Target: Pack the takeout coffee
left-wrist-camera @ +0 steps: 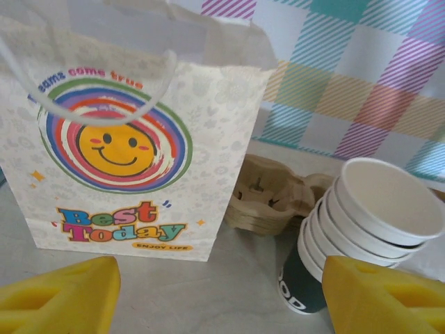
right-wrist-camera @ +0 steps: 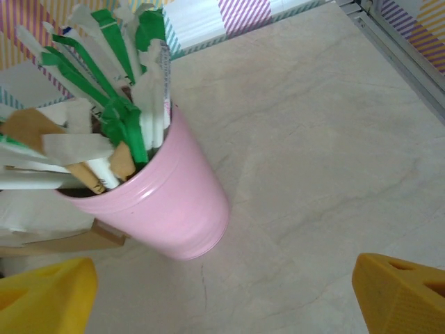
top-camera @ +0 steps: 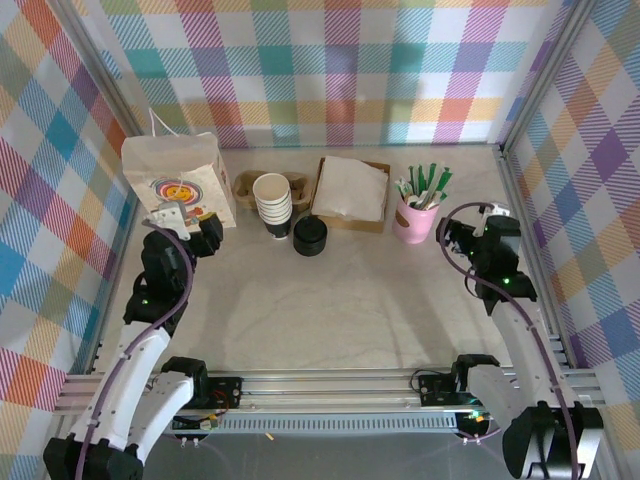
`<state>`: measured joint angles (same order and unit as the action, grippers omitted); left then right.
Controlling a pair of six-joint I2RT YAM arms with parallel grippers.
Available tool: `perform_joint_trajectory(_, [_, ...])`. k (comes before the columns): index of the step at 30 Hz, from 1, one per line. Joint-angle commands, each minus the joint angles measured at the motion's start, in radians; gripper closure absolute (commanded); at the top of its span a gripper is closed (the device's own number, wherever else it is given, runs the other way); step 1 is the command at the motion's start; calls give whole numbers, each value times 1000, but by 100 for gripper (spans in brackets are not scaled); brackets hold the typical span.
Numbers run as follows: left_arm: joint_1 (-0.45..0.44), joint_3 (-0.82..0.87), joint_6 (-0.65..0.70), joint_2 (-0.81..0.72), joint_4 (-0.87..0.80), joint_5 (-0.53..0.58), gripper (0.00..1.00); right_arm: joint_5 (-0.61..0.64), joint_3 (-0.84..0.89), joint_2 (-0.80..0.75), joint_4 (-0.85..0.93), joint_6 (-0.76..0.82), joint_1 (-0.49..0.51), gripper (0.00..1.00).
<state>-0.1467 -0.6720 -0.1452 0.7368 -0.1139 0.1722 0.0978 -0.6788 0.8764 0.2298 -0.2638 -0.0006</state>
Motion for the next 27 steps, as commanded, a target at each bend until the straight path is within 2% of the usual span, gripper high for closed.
perform_joint_trajectory(1, [-13, -96, -22, -17, -217, -34, 24, 13, -75, -11, 149, -46, 17, 7])
perform_joint_trajectory(8, [-13, -238, -51, 4, -333, -68, 26, 43, -243, 58, 247, -82, 112, 10])
perform_joint_trajectory(15, [-14, -433, -55, 117, -492, -115, 33, 142, -471, 188, 337, 19, 312, 9])
perform_joint_trajectory(22, [-26, -630, -86, 226, -673, -157, 36, 132, -751, 355, 474, 109, 454, 10])
perform_joint_trajectory(27, [-49, -739, -106, 298, -756, -130, 39, 119, -854, 451, 492, 106, 535, 12])
